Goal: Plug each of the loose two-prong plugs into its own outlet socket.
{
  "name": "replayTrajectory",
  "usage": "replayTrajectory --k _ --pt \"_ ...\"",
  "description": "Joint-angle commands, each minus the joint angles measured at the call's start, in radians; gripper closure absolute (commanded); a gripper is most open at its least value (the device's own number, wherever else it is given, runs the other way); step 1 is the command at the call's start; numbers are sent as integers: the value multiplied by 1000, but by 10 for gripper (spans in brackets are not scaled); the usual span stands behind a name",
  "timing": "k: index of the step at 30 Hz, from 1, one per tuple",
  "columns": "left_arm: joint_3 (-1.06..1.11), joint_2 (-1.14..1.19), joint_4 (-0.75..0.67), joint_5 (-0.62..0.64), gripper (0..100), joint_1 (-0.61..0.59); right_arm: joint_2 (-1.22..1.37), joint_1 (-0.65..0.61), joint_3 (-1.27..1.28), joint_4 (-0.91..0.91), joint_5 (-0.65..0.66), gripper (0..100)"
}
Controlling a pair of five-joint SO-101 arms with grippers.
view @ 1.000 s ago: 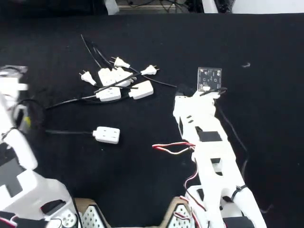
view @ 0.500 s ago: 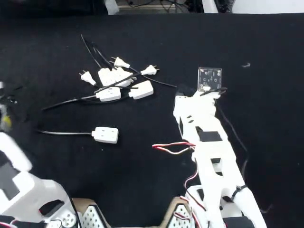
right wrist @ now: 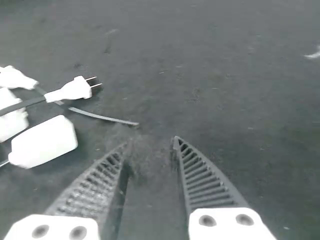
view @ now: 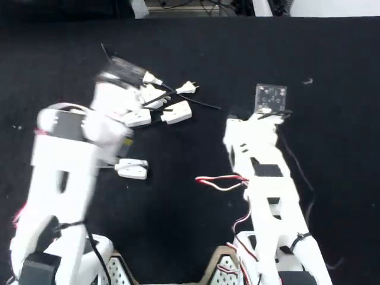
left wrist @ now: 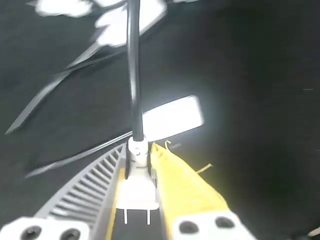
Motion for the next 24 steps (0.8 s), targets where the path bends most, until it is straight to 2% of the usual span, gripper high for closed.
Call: replayTrajectory --k 1,3,10,14,17,19,24 --pt "180 17 -259 72 970 252 -12 52 -39 -17 3 939" --pt "222 54 -330 72 970 306 -12 68 -45 -17 3 991" --pt "234 199 -523 77 969 355 -12 77 -45 -21 3 913" --pt "234 276 -559 117 870 414 -10 77 -45 -21 3 907" --pt "213 292 -549 195 799 414 -7 71 -45 -21 3 907" --pt "180 276 -509 204 802 387 -8 71 -45 -21 3 908" --pt "15 180 -265 204 809 280 -7 66 -45 -21 2 909"
